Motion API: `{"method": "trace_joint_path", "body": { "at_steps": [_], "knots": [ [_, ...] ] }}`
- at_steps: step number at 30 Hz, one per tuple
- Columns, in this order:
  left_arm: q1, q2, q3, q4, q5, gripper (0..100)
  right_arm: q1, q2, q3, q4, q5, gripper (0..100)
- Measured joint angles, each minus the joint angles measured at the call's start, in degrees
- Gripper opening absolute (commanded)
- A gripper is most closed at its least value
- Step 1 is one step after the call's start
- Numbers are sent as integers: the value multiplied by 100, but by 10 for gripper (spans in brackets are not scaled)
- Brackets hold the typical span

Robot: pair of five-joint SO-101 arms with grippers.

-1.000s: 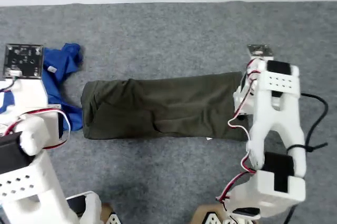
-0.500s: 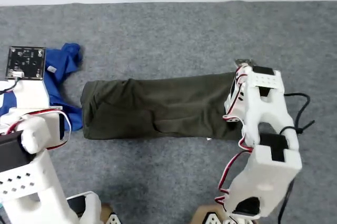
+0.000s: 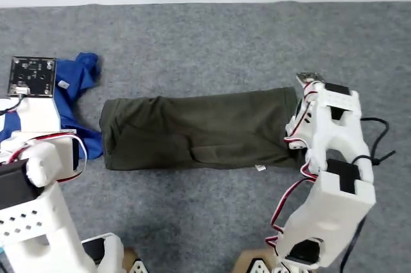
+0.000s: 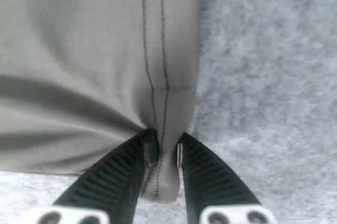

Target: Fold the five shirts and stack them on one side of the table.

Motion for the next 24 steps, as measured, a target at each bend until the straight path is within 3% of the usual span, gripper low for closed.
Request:
{"method": "trace_joint_path", "body": {
  "at_steps": [13, 24],
  "knots": [
    [0, 0, 0, 0, 0, 4, 62, 9, -615, 448, -9, 180],
    [0, 0, 18, 9, 0, 4, -352, 62, -1046, 475, -308, 187]
  ]
}}
